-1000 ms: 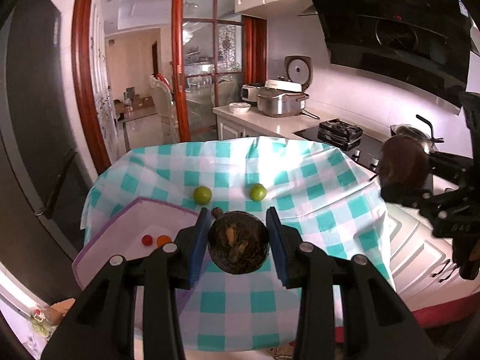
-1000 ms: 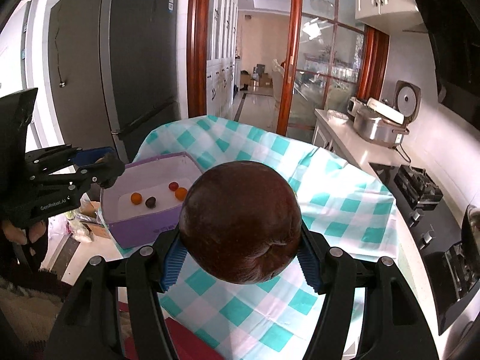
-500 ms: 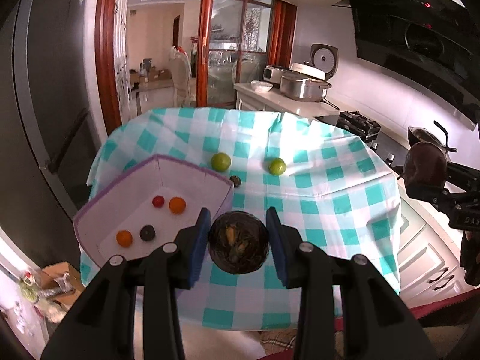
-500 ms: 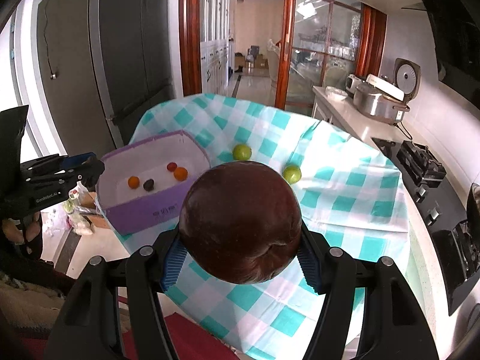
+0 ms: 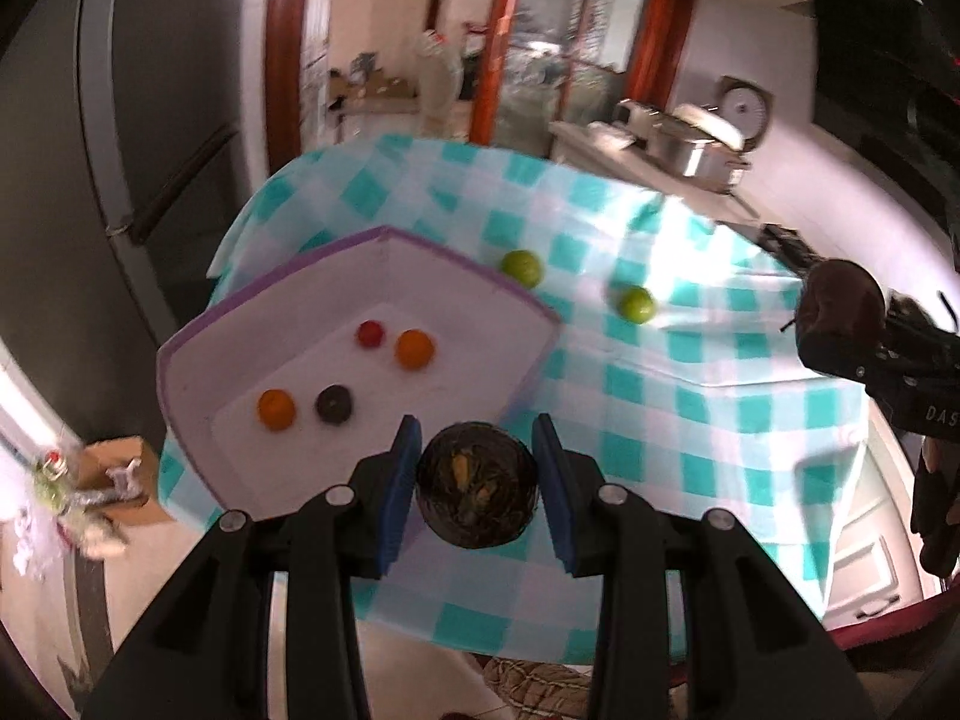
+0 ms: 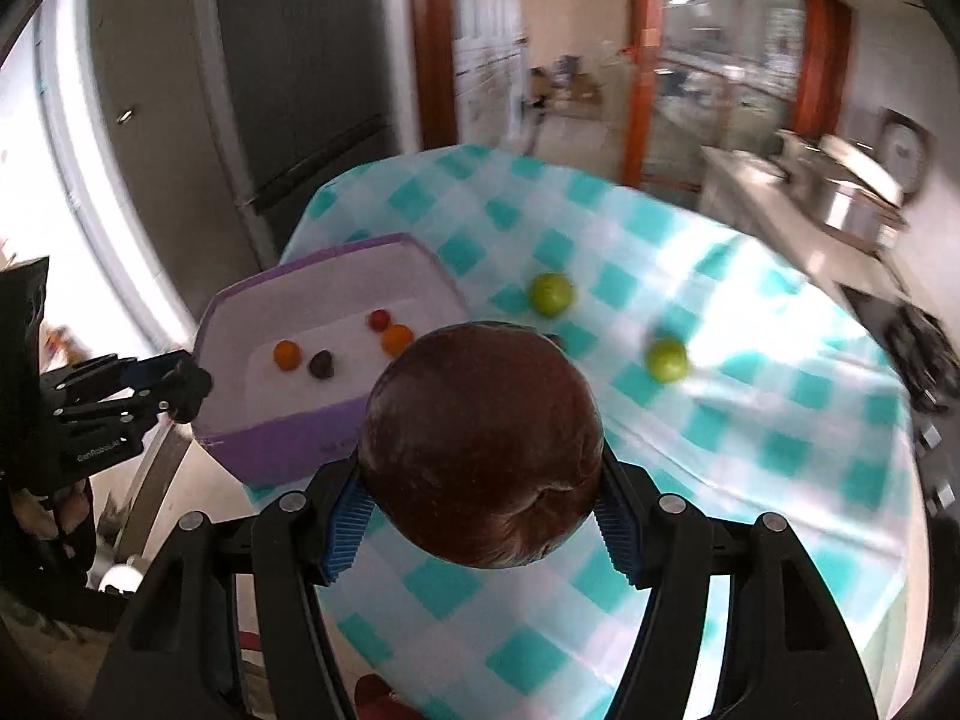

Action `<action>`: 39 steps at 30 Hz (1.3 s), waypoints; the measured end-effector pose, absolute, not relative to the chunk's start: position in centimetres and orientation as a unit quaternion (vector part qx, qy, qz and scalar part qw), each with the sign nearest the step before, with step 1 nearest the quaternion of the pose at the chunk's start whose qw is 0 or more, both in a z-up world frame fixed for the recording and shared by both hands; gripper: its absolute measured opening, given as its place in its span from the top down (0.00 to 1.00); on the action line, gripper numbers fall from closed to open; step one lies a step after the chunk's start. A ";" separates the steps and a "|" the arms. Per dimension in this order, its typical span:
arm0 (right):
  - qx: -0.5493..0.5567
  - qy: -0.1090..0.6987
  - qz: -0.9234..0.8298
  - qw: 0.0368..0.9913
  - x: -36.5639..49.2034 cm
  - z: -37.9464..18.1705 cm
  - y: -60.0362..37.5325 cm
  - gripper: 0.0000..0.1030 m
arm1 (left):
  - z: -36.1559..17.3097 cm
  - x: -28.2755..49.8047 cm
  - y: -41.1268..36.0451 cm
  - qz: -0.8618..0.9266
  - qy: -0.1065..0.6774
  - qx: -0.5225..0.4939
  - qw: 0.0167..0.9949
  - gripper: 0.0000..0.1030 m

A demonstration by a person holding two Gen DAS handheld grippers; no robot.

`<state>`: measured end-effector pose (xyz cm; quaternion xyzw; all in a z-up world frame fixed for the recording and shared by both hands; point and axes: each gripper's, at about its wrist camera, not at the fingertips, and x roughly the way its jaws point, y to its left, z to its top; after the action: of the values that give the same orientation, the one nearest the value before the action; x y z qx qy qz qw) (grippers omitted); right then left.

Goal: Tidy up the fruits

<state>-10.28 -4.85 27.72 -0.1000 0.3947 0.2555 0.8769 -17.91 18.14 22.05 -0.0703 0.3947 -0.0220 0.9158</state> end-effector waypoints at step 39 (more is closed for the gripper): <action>-0.263 0.614 0.372 0.645 7.8 7.5 19.1 0.19 | 5.1 -1.7 30.3 0.187 0.643 -0.230 0.707 0.34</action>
<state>7.81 19.12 7.52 -0.2625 0.6139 0.3717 0.6450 -1.67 30.28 5.10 -0.2296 0.6425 0.1865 0.7069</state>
